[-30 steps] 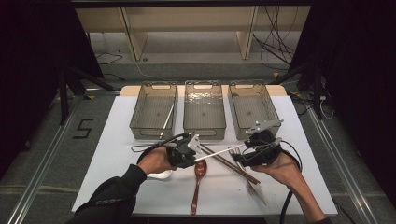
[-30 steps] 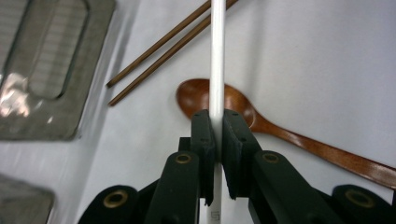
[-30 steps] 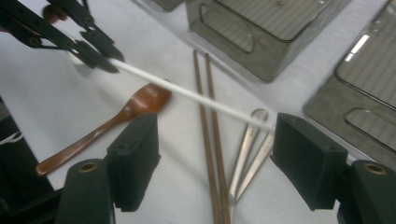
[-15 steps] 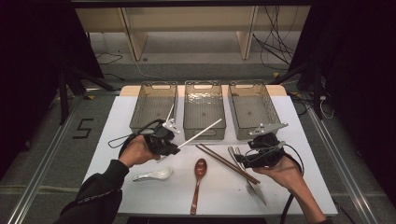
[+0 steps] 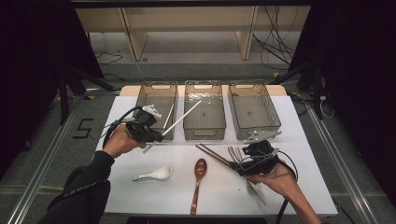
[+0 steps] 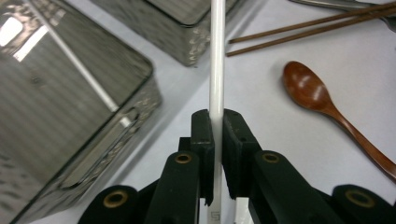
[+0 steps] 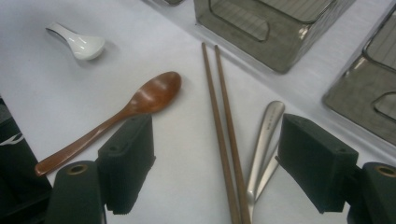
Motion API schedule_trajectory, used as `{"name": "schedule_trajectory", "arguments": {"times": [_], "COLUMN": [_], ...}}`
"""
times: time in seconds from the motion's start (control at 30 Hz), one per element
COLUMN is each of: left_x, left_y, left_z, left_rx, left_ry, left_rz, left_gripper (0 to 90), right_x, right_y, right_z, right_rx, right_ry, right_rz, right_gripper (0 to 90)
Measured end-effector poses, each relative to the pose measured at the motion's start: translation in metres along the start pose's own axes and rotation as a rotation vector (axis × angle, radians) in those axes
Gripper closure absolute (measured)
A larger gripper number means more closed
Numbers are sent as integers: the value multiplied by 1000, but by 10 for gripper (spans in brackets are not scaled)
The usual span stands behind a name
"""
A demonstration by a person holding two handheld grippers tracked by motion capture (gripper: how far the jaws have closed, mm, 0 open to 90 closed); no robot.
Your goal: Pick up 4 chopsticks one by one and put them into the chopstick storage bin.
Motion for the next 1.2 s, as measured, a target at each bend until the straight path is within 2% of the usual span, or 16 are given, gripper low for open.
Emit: {"name": "schedule_trajectory", "arguments": {"times": [0.33,0.5,0.77,0.93,1.2], "left_x": [4,8,22,26,25], "left_y": [-34,-52,-70,-82,-101], "left_z": [-4,-4,-1,5,16], "left_rx": [43,76,120,147,162], "left_ry": [15,3,6,-1,10], "left_rz": [-98,-140,-166,-184,-245], "left_gripper": [833,833,833,832,832], "right_x": [0,-2,-2,-3,-2], "right_y": [-9,-11,-11,-12,-12], "right_z": [6,9,8,7,7], "right_rx": [15,20,18,20,21], "right_ry": [12,8,16,12,17], "right_rz": [-10,-11,-8,-11,-12], "right_gripper": [260,249,247,248,248]}}
Point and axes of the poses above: each handheld gripper's, and its own axes: z roughly forward along the jaws, x roughly out of its top, y roughly to its right, the point moved 7 cm from there along z, roughly forward along the jaws, and after that the axes turned 12 degrees about x, right-handed, at the moved point
